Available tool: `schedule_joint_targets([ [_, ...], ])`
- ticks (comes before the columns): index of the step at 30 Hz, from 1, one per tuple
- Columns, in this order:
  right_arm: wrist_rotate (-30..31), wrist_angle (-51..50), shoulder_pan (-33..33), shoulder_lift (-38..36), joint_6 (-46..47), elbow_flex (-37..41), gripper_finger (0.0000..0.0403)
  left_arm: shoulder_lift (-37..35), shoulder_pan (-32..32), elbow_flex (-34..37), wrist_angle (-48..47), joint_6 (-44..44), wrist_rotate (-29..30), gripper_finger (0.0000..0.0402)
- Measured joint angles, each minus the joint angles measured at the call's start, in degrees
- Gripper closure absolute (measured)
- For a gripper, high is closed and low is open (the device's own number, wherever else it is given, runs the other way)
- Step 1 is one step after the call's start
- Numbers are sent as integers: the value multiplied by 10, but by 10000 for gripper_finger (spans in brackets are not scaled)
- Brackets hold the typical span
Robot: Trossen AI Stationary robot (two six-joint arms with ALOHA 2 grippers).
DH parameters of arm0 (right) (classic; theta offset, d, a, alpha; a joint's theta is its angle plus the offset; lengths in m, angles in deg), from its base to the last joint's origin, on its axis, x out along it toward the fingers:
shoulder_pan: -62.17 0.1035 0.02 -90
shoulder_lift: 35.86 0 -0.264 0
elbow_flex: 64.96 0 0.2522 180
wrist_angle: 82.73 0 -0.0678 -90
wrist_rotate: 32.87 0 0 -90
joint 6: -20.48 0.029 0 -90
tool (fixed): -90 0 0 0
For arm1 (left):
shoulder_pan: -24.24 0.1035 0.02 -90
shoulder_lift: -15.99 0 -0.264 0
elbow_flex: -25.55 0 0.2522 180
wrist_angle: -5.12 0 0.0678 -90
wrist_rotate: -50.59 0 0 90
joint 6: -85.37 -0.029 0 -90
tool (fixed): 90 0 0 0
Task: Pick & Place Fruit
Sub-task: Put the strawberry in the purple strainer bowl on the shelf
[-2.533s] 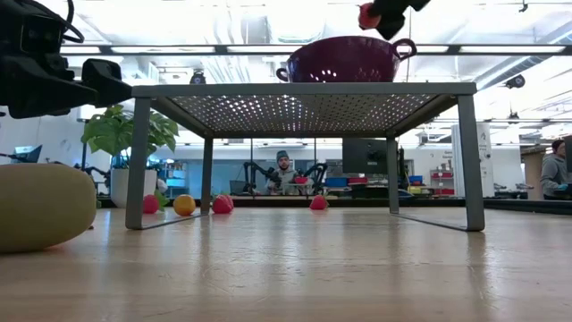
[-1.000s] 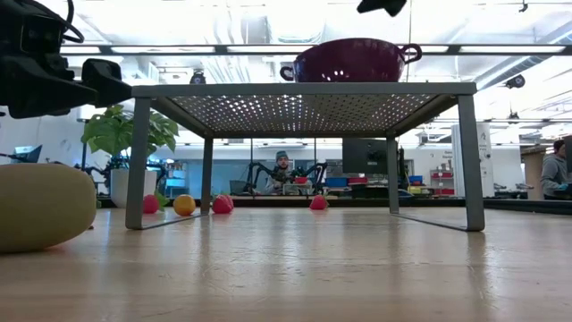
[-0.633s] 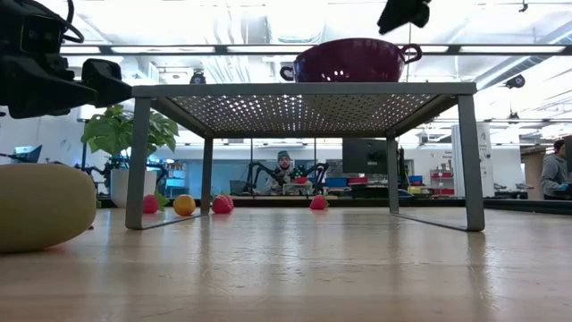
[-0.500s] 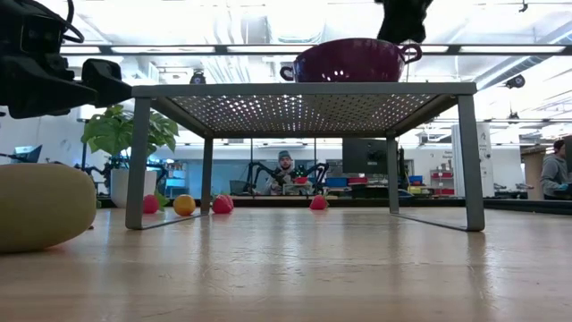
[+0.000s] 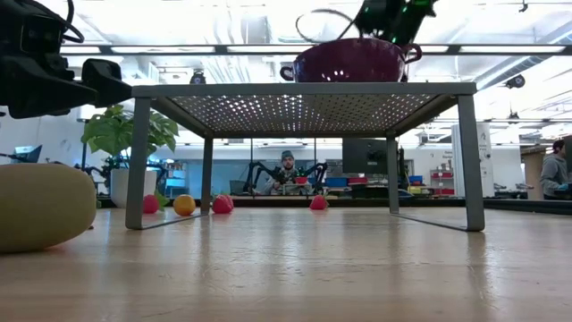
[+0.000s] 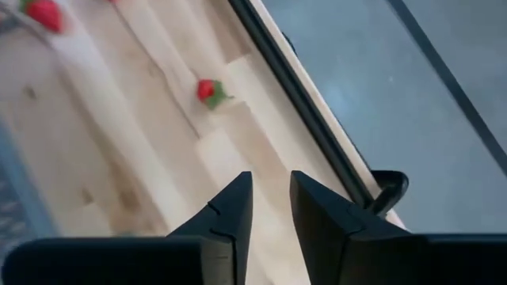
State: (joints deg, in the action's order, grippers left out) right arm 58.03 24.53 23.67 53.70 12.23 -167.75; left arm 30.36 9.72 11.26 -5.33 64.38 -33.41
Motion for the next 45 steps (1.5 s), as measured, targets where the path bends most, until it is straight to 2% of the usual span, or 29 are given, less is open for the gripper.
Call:
schedule_joint_targets([
  [9,-86,46,-13,112,-68,-60,332,0,0,0,0,0,0,110],
  [16,-151,44,-6,192,-89,-101,300,0,0,0,0,0,0,110],
  [30,-152,90,13,280,-149,-117,201,0,0,0,0,0,0,110],
  [37,-146,130,21,278,-159,-117,173,0,0,0,0,0,0,110],
  [45,-144,164,20,291,-120,-113,156,0,0,0,0,0,0,110],
])
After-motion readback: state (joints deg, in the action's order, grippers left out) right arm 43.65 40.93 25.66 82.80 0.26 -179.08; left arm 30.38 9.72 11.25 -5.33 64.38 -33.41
